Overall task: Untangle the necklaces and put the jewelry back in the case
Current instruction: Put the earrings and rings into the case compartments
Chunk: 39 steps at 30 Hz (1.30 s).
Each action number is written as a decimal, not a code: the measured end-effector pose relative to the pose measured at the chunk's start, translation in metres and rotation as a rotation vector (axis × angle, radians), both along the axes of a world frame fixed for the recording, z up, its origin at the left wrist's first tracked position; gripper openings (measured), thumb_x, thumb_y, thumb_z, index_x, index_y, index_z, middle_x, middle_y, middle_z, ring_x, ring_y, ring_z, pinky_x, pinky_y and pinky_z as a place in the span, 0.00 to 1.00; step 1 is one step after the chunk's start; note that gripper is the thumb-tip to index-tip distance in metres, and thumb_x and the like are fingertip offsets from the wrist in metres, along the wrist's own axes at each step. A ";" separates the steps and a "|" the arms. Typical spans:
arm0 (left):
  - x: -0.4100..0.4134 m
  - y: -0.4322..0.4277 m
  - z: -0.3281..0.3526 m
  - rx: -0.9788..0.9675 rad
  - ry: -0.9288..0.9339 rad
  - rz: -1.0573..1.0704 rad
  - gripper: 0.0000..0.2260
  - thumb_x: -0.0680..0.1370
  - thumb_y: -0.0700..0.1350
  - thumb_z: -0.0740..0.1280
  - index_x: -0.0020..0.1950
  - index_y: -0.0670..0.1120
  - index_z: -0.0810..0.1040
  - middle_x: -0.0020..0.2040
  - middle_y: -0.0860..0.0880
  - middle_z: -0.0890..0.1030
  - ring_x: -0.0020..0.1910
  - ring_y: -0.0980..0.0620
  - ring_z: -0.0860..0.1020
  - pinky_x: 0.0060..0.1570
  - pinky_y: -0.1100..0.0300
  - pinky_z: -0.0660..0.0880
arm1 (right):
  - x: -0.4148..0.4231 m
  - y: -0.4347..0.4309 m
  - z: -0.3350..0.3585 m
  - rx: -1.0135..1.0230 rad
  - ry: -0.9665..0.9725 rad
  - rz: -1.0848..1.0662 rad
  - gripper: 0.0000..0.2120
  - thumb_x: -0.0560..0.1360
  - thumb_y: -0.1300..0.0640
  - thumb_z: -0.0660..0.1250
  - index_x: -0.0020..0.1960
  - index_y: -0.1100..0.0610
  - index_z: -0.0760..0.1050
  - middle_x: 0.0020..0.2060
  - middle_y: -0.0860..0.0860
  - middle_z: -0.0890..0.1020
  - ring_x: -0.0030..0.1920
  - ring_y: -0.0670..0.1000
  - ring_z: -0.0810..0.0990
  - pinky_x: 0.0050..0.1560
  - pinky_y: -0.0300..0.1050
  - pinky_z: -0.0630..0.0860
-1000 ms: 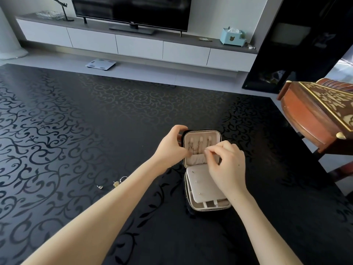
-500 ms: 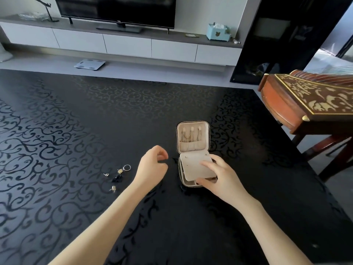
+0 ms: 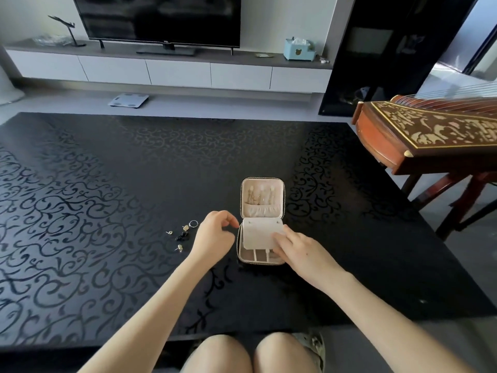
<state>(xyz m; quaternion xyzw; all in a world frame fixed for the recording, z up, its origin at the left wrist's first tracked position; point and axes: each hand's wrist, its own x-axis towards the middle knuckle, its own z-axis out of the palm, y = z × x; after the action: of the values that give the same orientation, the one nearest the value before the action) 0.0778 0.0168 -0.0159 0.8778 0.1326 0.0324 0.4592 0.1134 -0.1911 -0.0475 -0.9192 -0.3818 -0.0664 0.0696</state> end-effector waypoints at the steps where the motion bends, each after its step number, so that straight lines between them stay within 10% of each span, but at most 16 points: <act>1: 0.001 0.000 0.000 0.011 0.002 -0.005 0.14 0.68 0.30 0.60 0.42 0.48 0.75 0.53 0.49 0.75 0.55 0.52 0.74 0.45 0.62 0.67 | -0.001 0.000 0.002 0.010 -0.027 0.018 0.06 0.75 0.61 0.63 0.51 0.61 0.74 0.48 0.58 0.78 0.35 0.58 0.79 0.29 0.52 0.77; 10: -0.011 0.003 -0.026 -0.021 0.038 -0.065 0.17 0.67 0.33 0.69 0.37 0.56 0.71 0.45 0.56 0.71 0.51 0.51 0.77 0.52 0.56 0.75 | 0.042 0.019 0.052 0.442 0.090 -0.132 0.09 0.79 0.53 0.62 0.49 0.54 0.79 0.27 0.41 0.73 0.29 0.41 0.71 0.33 0.40 0.69; 17: -0.016 0.006 -0.029 0.114 -0.037 -0.089 0.13 0.69 0.40 0.71 0.39 0.57 0.71 0.45 0.56 0.72 0.46 0.56 0.74 0.39 0.74 0.66 | 0.050 0.053 0.056 0.414 -0.239 -0.288 0.06 0.70 0.61 0.70 0.47 0.57 0.81 0.38 0.53 0.81 0.38 0.56 0.77 0.35 0.45 0.72; 20: -0.023 0.025 -0.024 0.218 -0.121 0.088 0.07 0.69 0.42 0.72 0.43 0.51 0.77 0.44 0.54 0.73 0.44 0.56 0.73 0.39 0.71 0.64 | 0.023 0.077 0.053 0.465 -0.073 -0.123 0.06 0.72 0.60 0.65 0.44 0.58 0.81 0.40 0.52 0.81 0.42 0.56 0.78 0.40 0.44 0.72; 25: -0.029 0.073 -0.027 0.340 -0.030 0.402 0.09 0.71 0.42 0.71 0.50 0.44 0.78 0.49 0.45 0.74 0.48 0.44 0.74 0.45 0.60 0.65 | 0.000 0.099 0.034 0.280 0.248 -0.030 0.08 0.77 0.57 0.64 0.51 0.57 0.80 0.47 0.51 0.80 0.52 0.52 0.74 0.50 0.43 0.69; 39: -0.010 0.096 -0.033 0.413 0.101 0.200 0.03 0.75 0.41 0.67 0.45 0.42 0.80 0.41 0.49 0.77 0.44 0.49 0.75 0.40 0.61 0.66 | 0.019 0.200 0.035 -0.239 0.246 -0.046 0.12 0.77 0.62 0.61 0.60 0.59 0.71 0.58 0.57 0.74 0.59 0.59 0.71 0.50 0.48 0.66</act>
<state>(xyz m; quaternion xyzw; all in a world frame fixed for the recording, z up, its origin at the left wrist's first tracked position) 0.0680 0.1125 -0.0488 0.9361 0.2324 0.0603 0.2572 0.1329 0.0088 -0.0126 -0.9307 -0.3542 0.0909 0.0046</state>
